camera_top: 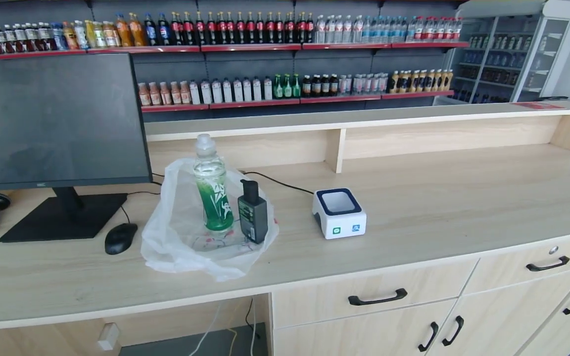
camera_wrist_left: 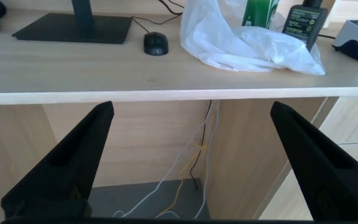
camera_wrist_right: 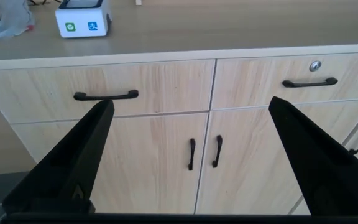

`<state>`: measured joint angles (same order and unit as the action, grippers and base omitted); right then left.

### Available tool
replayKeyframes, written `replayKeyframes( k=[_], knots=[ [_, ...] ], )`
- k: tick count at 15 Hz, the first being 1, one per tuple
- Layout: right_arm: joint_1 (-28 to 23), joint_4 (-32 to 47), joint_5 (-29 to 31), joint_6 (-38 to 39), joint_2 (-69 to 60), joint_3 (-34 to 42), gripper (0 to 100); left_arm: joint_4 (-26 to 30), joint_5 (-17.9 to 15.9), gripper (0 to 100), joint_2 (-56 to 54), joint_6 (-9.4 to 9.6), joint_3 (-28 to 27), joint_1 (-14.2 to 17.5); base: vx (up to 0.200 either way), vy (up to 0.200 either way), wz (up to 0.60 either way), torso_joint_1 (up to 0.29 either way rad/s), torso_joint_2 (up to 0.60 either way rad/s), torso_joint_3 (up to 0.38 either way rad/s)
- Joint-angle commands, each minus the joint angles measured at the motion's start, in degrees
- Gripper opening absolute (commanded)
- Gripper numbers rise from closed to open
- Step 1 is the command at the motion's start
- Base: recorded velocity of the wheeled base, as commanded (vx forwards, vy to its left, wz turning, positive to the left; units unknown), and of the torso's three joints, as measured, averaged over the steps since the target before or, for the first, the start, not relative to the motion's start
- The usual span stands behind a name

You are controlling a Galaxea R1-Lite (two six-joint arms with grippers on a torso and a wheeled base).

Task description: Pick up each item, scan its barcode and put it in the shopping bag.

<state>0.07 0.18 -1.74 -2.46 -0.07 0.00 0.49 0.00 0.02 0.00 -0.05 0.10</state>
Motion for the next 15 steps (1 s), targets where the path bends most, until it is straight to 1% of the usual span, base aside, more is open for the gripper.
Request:
replayKeyframes(
  k=[1, 6, 11, 13, 15],
  knots=[
    [0.01, -0.01, -0.01, -0.09, 0.07, 0.0, 100, -0.05, 0.09, 100, 0.06, 0.0, 0.05, -0.01, 0.0, -0.2, 0.0, 0.002, 0.0, -0.002],
    [0.01, -0.01, -0.01, -0.09, 0.07, 0.0, 100, -0.05, 0.09, 100, 0.06, 0.0, -0.04, -0.01, 0.0, -0.2, 0.6, 0.005, 0.0, 0.001],
    [0.01, -0.01, -0.01, -0.17, 0.07, 0.0, 100, -0.05, 0.09, 100, 0.06, 0.0, -0.04, -0.01, 0.0, -0.2, 0.0, 0.001, 0.0, 0.001],
    [0.01, -0.01, -0.01, -0.17, 0.07, 0.0, 100, -0.05, 0.0, 100, 0.06, -0.09, -0.04, -0.01, 0.0, -0.2, 0.0, -0.105, 0.22, 0.115],
    [0.01, -0.01, -0.01, -0.17, 0.07, 0.0, 100, -0.05, 0.09, 100, 0.06, -0.09, -0.04, -0.01, 0.0, 0.0, 0.0, -0.013, 0.03, 0.013]
  ],
)
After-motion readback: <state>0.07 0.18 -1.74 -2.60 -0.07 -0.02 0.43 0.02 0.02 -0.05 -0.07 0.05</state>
